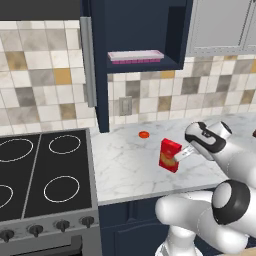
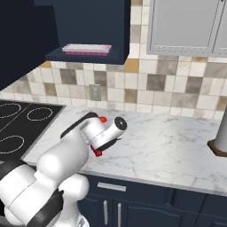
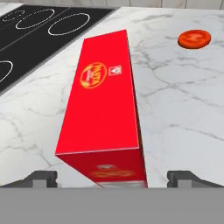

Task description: Pick the boxed food and boxed food from the counter and place them in the cabinets closest to them.

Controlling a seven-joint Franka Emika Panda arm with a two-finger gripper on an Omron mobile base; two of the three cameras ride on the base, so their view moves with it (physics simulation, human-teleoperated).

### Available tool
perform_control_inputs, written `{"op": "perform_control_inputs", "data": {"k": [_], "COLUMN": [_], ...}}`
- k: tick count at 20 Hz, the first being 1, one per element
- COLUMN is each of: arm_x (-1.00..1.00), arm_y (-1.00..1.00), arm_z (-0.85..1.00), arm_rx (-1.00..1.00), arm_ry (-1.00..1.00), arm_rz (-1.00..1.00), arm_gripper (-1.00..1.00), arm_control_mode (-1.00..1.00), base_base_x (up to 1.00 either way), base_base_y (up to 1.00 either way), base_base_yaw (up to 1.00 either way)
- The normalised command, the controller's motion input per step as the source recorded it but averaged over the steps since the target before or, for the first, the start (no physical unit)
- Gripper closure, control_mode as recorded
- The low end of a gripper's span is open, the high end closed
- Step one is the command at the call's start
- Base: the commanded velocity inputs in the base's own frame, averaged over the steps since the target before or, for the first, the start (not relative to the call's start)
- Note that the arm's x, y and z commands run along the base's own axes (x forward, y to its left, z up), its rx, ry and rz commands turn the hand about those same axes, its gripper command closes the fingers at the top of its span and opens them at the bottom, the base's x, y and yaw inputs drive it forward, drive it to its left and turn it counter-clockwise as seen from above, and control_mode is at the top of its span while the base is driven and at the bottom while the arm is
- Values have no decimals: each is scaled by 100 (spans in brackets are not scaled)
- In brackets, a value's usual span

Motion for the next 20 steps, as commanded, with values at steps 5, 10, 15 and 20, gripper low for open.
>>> {"op": "perform_control_inputs", "data": {"k": [5,10,15,20], "arm_x": [2,12,13,10], "arm_y": [-1,0,2,1], "arm_z": [0,-4,-8,-9], "arm_rx": [0,0,0,0], "arm_ry": [0,0,0,0], "arm_rz": [0,0,0,0], "arm_gripper": [-100,-100,-100,-100], "arm_control_mode": [-100,-100,-100,-100], "base_base_x": [0,0,0,0], "base_base_y": [0,0,0,0], "base_base_yaw": [0,0,0,0]}}
